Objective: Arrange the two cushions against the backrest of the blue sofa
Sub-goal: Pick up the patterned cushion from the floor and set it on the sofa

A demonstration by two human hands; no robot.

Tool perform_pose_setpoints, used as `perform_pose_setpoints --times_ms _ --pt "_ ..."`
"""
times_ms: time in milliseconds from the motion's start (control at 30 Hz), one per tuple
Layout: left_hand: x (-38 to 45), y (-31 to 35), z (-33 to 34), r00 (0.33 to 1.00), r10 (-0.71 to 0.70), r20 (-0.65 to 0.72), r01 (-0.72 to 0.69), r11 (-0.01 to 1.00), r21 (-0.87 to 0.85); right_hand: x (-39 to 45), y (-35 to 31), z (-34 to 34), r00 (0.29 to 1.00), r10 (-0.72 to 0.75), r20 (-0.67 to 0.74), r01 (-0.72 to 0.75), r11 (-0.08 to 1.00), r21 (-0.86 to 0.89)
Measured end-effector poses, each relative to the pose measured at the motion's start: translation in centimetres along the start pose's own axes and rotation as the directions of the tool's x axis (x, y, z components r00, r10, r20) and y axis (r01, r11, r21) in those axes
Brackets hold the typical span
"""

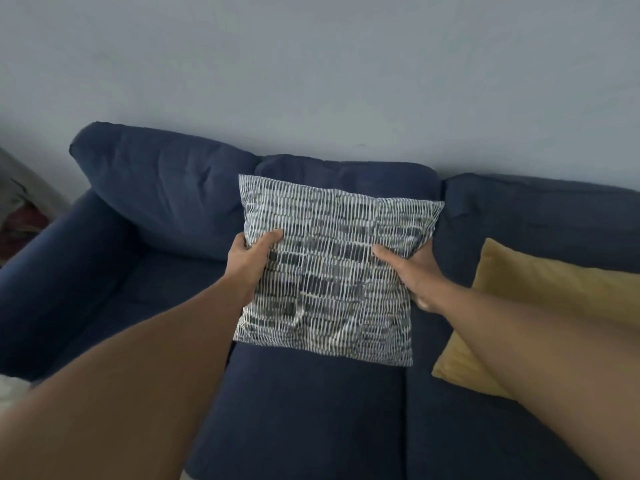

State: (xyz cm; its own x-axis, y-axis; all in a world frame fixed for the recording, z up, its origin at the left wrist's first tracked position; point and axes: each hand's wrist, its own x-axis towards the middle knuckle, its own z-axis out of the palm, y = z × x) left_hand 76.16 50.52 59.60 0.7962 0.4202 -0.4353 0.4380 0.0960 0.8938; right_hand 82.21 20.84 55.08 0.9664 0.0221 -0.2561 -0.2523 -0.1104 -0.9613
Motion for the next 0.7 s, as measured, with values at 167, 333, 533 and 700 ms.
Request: perform_pose_setpoints --times_ms 167,333,533,700 --pt "4.0 -1.3 1.6 1.000 -0.028 -0.008 0.028 0.998 0.055 3.5 2.3 -0.3 0.998 0.040 -0.039 -0.041 0.999 -0.035" --pt "7.1 -1.8 3.1 0.996 -0.085 0.021 0.084 0.994 0.067 5.9 5.1 -0.1 0.996 0.090 -0.008 -0.091 0.995 -0.050" --pt "11.4 -4.8 4.7 0.997 -0.067 0.043 0.060 0.987 0.146 8.2 8.7 -0.2 0.984 0.177 0.009 -0.175 0.980 -0.090" --pt "15.8 -7.7 5.2 0.994 -0.007 0.112 -0.027 0.953 0.302 10.3 11.9 0.8 0.990 0.144 0.004 -0.143 0.982 -0.122"
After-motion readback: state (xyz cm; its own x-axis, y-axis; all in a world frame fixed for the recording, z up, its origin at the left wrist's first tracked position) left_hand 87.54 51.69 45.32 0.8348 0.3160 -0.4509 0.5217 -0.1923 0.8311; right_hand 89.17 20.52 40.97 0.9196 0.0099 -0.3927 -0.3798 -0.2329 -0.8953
